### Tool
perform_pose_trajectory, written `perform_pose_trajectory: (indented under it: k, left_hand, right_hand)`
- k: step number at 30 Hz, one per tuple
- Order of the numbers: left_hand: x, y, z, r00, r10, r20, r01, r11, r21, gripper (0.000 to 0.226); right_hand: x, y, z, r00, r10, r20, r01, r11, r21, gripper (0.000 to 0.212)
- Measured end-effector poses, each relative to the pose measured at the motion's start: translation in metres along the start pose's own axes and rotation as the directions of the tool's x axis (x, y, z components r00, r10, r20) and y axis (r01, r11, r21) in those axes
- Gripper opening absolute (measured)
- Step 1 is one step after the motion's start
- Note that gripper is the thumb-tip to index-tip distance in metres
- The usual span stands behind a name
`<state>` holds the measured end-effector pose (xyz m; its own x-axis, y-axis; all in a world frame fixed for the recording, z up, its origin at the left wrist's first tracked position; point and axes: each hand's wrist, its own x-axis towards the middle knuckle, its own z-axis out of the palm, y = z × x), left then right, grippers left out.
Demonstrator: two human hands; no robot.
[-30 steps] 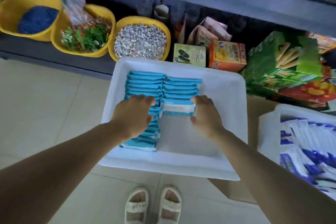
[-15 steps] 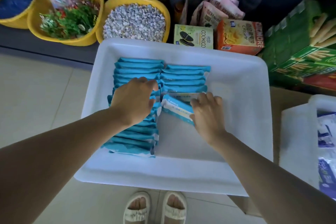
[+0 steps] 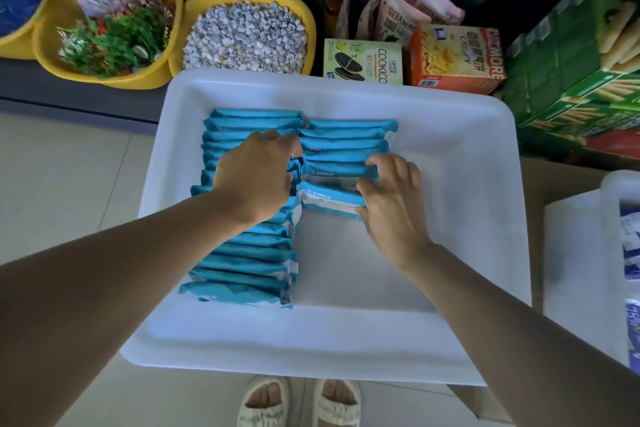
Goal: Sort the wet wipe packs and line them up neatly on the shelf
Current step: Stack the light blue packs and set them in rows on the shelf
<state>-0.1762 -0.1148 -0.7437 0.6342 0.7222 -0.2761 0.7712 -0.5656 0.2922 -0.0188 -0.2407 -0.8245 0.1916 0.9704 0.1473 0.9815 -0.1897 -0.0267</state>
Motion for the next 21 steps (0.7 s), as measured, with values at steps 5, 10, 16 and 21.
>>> perform_pose_trajectory:
  k: [5, 10, 16, 21]
  left_hand:
    - [0.001, -0.002, 0.003, 1.0, 0.012, -0.01, -0.013, 1.0, -0.012, 0.036]
    - [0.006, 0.001, 0.011, 0.998, 0.031, -0.054, -0.033, 0.999, -0.022, 0.036]
    - [0.018, 0.013, 0.025, 0.982, 0.118, -0.145, -0.114, 0.993, 0.037, 0.037]
    - [0.027, 0.022, 0.038, 0.982, 0.143, -0.122, -0.12, 0.977, 0.176, 0.036]
  right_hand:
    - [-0.008, -0.006, -0.002, 0.996, 0.085, 0.029, -0.087, 0.992, 0.087, 0.077]
    - [-0.015, -0.008, -0.012, 0.984, 0.101, 0.145, -0.117, 0.988, 0.104, 0.055]
    - [-0.036, 0.025, -0.038, 0.973, 0.22, 0.065, -0.223, 0.974, 0.049, 0.047]
    - [-0.033, 0.049, -0.049, 0.969, 0.247, 0.009, -0.247, 0.969, -0.011, 0.042]
